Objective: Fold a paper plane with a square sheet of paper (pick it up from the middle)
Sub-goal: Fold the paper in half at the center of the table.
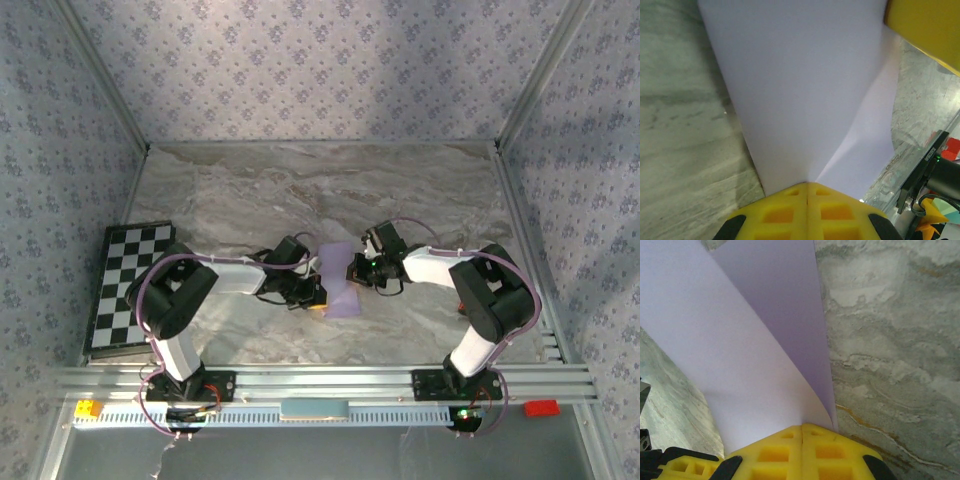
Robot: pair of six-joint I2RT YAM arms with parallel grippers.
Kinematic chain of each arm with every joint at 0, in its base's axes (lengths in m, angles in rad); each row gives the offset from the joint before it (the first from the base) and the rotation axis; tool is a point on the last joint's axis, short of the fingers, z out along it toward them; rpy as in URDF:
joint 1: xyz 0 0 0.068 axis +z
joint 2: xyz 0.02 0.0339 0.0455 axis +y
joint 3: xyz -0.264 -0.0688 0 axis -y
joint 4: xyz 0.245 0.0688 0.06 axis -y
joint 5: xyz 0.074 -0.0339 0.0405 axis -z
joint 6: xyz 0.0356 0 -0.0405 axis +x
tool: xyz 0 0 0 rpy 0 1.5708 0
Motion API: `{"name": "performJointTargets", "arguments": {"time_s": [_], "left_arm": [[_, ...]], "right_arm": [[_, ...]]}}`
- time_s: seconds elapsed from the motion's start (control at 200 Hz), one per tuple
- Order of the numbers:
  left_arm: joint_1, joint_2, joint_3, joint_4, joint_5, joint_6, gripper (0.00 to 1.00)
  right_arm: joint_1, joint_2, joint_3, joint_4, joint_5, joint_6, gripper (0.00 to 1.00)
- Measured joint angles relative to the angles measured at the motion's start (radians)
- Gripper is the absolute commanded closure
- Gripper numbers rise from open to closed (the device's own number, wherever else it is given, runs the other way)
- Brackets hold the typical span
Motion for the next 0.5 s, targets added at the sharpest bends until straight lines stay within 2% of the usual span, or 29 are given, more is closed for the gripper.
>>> {"name": "performJointTargets", "arguments": {"time_s": [0.305,0.5], "left_arm": [[-0.024,-0.085,0.002,-0.016,-0.022,-0.013,0.93],[-0.026,-0.088,0.002,-0.013,-0.022,-0.019,0.93]], "right_arm": [[0.000,0.000,0.000,0.000,0.000,0.000,1.00],[0.001,0.000,0.000,0.002,0.000,0.000,1.00]]}}
